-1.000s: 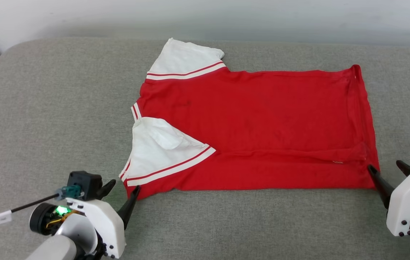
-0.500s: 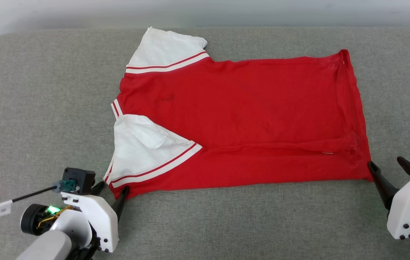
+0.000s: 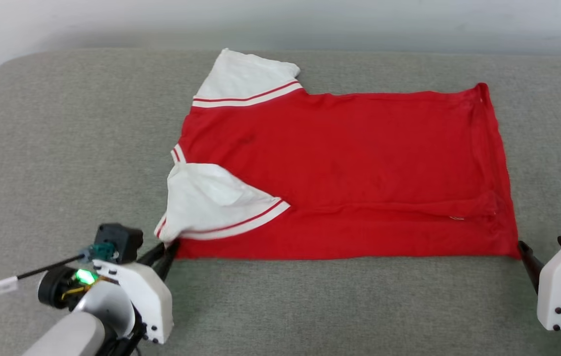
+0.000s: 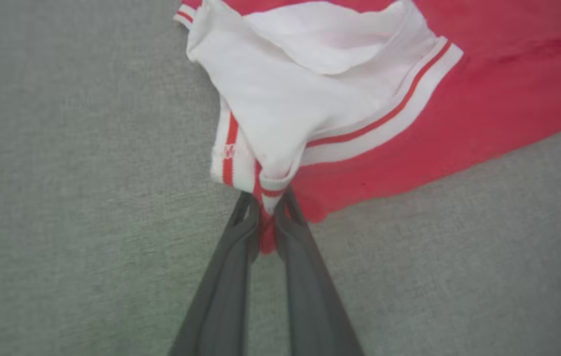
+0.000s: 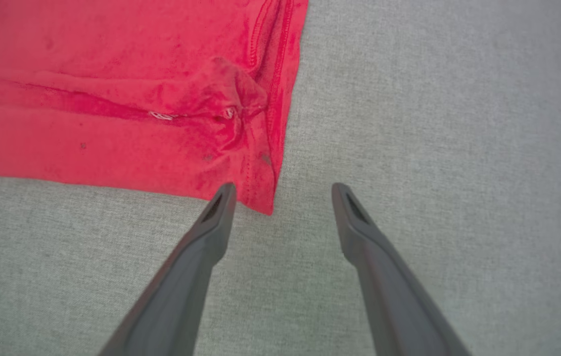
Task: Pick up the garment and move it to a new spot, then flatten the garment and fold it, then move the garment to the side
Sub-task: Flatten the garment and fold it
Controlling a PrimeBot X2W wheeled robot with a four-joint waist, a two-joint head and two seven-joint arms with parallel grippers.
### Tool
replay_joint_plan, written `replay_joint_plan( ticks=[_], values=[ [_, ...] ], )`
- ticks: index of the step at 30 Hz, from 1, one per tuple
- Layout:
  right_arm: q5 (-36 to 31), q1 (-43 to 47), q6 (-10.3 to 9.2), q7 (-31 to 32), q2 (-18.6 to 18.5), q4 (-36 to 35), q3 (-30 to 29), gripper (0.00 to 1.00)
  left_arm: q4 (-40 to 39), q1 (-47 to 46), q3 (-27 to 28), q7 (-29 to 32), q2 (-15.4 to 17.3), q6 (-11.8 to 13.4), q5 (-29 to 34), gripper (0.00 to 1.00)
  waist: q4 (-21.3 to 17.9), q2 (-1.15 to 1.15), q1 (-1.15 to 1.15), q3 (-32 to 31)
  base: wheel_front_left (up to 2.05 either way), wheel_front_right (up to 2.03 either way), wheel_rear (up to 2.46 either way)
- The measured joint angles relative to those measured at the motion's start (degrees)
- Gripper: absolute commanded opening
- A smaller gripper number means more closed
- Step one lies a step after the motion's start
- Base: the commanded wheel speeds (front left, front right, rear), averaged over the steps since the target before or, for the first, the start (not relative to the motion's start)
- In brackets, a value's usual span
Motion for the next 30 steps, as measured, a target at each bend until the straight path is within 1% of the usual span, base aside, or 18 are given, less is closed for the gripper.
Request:
replay_joint_plan(
  ticks=[7,9,12,16,18,19,20,21,30],
  values=[
    [-0.7,-3.6,0.00,2.5,1.7,6.1,-0.2,1.00,-10.4,-0.7,0.6,2.2,3.0,1.9,1.6,0.00,2.4,0.00,0.00,0.5,0.00,0.00,0.00],
    [-0.8,-4.2,0.00,3.4,2.4,8.4,-0.2,1.00,-12.7,-0.9,0.5,2.9,3.3,2.4,2.0,0.00,2.8,0.00,0.00,0.9,0.00,0.00,0.00],
    [-1.8,-5.4,0.00,3.4,2.5,11.0,-0.7,1.00,-15.2,-1.0,0.2,3.2,3.4,2.9,2.5,0.00,3.3,0.00,0.00,1.6,0.00,0.00,0.00],
    [-1.0,-7.0,-0.01,3.1,5.0,14.1,-2.8,1.00,-16.9,-0.9,-0.1,3.4,3.5,3.1,2.4,0.00,3.8,0.00,0.00,2.4,0.00,0.00,0.00],
    [-1.0,-7.2,-0.01,3.6,4.9,14.9,-2.5,1.00,-17.0,-0.7,0.0,3.4,3.6,3.1,2.2,0.00,4.1,0.00,0.00,2.7,0.00,0.00,0.00],
    [-0.9,-7.2,-0.01,3.7,4.9,15.2,-2.5,0.91,-17.0,-0.6,0.0,3.4,3.8,3.1,2.1,0.00,4.2,0.00,0.00,2.8,0.00,0.00,0.00],
    [-0.6,-7.3,-0.02,3.8,4.9,15.4,-2.5,0.38,-16.8,-0.6,0.1,3.4,3.9,3.1,2.1,0.00,4.3,0.00,0.00,2.9,0.00,0.00,0.00],
    [-0.4,-7.3,-0.03,3.7,4.8,15.5,-2.5,0.00,-16.6,-0.5,0.0,3.4,4.0,3.1,2.1,0.00,4.3,0.00,0.00,2.9,0.00,0.00,0.00],
    [1.1,-6.7,0.00,2.7,3.6,16.6,-1.5,0.00,-13.2,1.2,-0.7,4.0,5.0,2.6,1.2,0.00,3.6,0.00,0.00,0.9,0.00,0.00,0.00]
  ],
)
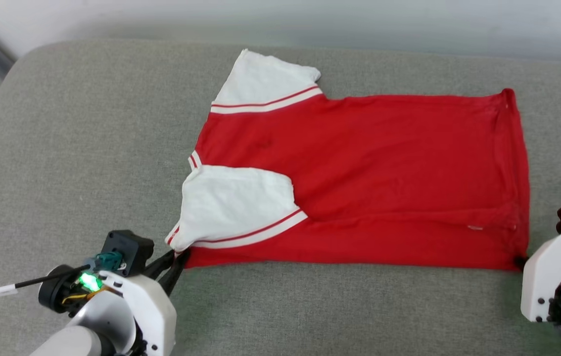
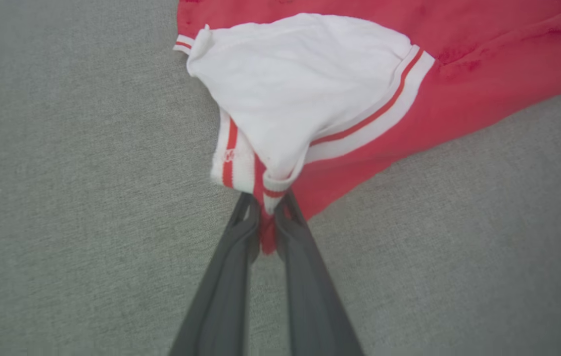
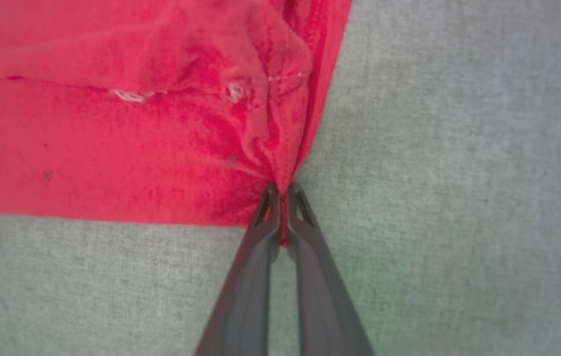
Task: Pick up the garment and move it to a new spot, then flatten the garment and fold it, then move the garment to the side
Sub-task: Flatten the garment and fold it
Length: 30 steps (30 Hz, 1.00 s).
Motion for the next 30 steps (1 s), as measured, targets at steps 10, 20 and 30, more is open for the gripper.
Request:
replay_joint_plan(
  ticks=[10,20,30],
  values=[
    [2.7,6.6,0.02,4.3,-4.3,-7.4,-0.8,0.00,-0.6,5.7,-1.4,2.9,3.7,0.0,-2.2,0.00,-1.5,0.00,0.00,-5.1,0.00,0.00,0.00],
    [3.5,16.3,0.04,10.7,-5.2,-14.9,-4.9,0.00,-2.1,12.8,-3.5,3.6,4.1,0.8,-5.3,0.00,-2.7,0.00,0.00,-6.8,0.00,0.00,0.00],
    [3.0,16.9,0.01,5.3,-3.2,-9.4,-4.2,1.00,5.1,12.4,-6.0,-0.1,0.4,-2.0,-3.2,1.00,-2.6,0.00,0.00,-7.1,0.00,0.00,0.00]
  ],
)
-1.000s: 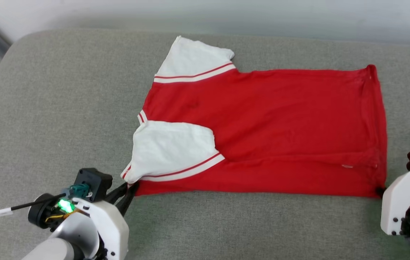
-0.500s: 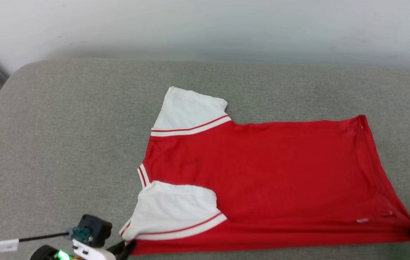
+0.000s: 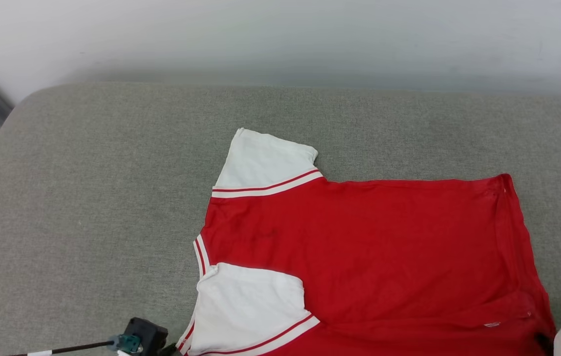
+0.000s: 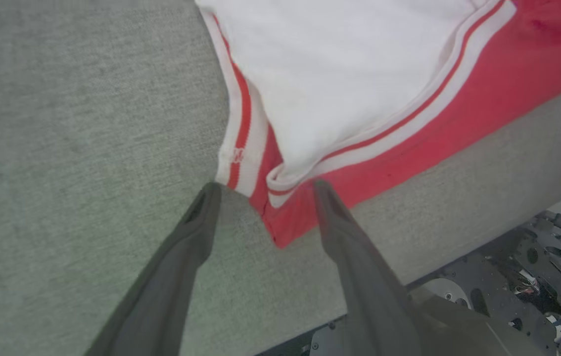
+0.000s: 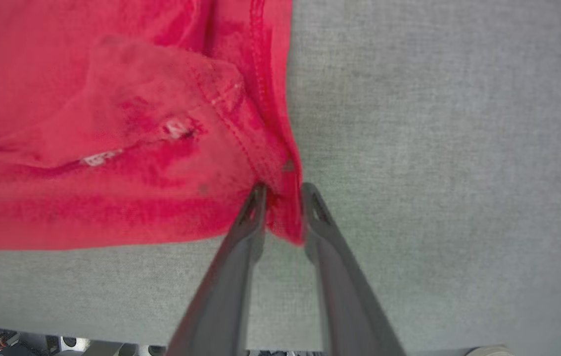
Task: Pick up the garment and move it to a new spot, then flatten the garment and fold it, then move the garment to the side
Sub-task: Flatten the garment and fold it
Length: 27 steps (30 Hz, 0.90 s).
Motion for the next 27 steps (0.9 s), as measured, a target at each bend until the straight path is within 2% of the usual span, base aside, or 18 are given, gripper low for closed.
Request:
replay_joint_plan(
  ticks=[5,8,10,16,19,23,25,27],
  values=[
    [1.0,-1.7,0.00,-5.0,0.2,0.2,0.4,1.00,1.1,-1.0,2.0,-5.0,-0.8,0.1,0.4,1.00,0.2,0.00,0.00,-1.4,0.00,0.00,0.00],
    [1.6,-2.7,0.00,-8.6,-0.2,-0.5,0.2,1.00,0.8,-1.6,4.2,-10.1,-1.6,0.5,0.9,1.00,0.4,0.00,0.00,-2.6,0.00,0.00,0.00],
    [1.7,-3.4,0.00,-11.4,0.0,-1.3,-0.4,1.00,0.4,-2.4,6.9,-15.6,-2.7,1.6,1.6,1.00,0.4,0.00,0.00,-3.4,0.00,0.00,0.00],
    [1.9,-5.9,-0.01,-23.1,1.4,-5.1,0.1,1.00,-0.9,-2.3,12.2,-26.5,-5.2,4.3,2.0,1.00,-0.1,0.00,0.00,-5.2,0.00,0.00,0.00],
    [2.2,-6.1,-0.01,-28.6,2.8,-6.9,0.8,1.00,-1.8,-1.8,14.9,-28.8,-6.2,5.8,3.2,1.00,-0.6,0.00,0.00,-5.4,0.00,0.00,0.00],
    [2.1,-6.5,-0.01,-36.6,5.9,-8.9,1.1,1.00,-3.9,-0.4,19.2,-29.6,-9.0,6.6,5.0,1.00,-1.1,0.00,0.00,-5.1,0.00,0.00,0.00],
    [2.4,-6.5,-0.01,-40.3,7.4,-9.4,1.7,1.00,-5.6,0.2,22.6,-29.6,-11.5,6.1,6.0,1.00,-1.4,0.00,0.00,-4.7,0.00,0.00,0.00],
    [2.0,-6.2,-0.01,-43.6,7.8,-9.9,2.7,1.00,-6.8,0.9,24.8,-29.8,-13.5,4.5,7.0,1.00,-1.6,0.00,0.00,-4.3,0.00,0.00,0.00]
  ],
)
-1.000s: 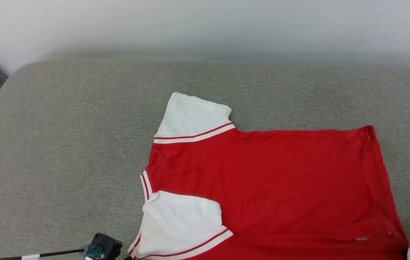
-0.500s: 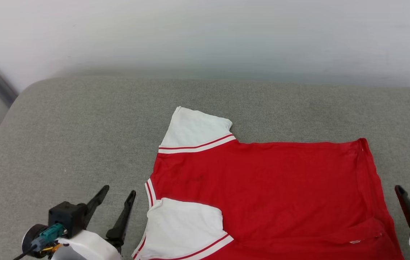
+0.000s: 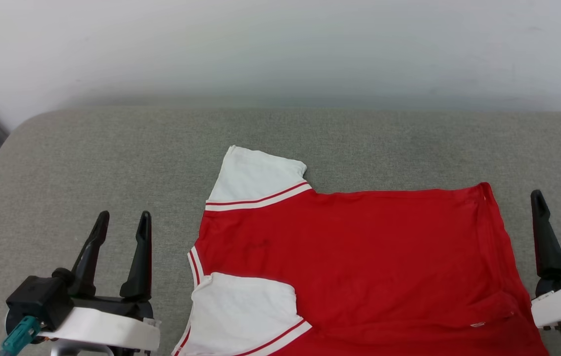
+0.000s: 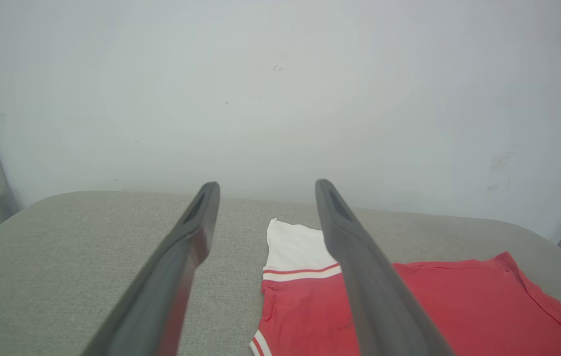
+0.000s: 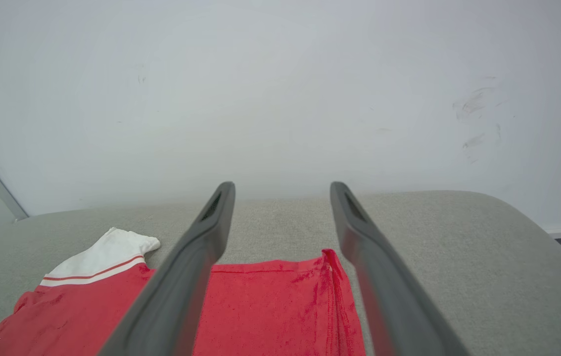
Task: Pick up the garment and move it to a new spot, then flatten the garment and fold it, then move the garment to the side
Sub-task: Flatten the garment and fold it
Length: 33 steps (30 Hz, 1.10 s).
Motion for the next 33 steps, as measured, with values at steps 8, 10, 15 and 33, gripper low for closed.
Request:
replay_joint_plan(
  ticks=[8,10,15,33],
  values=[
    [-1.1,0.5,0.00,-6.5,2.5,-1.5,1.3,1.00,0.8,1.3,3.7,0.0,-2.7,-6.1,2.9,1.00,-1.2,0.00,0.00,2.2,0.00,0.00,0.00],
    [-1.5,0.4,0.00,-6.9,2.8,-1.5,1.6,1.00,1.6,0.5,3.3,0.0,-2.3,-7.3,3.3,1.00,-1.7,0.00,0.00,2.9,0.00,0.00,0.00],
    [-2.3,-1.3,0.00,-7.6,3.5,-1.6,3.0,1.00,2.7,-3.9,2.5,4.3,1.0,-9.8,3.3,1.00,-3.5,0.00,0.00,5.2,0.00,0.00,0.00],
    [-1.9,-6.9,0.00,-12.3,4.7,2.1,5.8,1.00,14.3,-37.2,-0.7,51.2,16.8,-16.8,-8.6,1.00,-14.9,0.00,0.01,19.1,0.00,0.00,0.00]
  ],
)
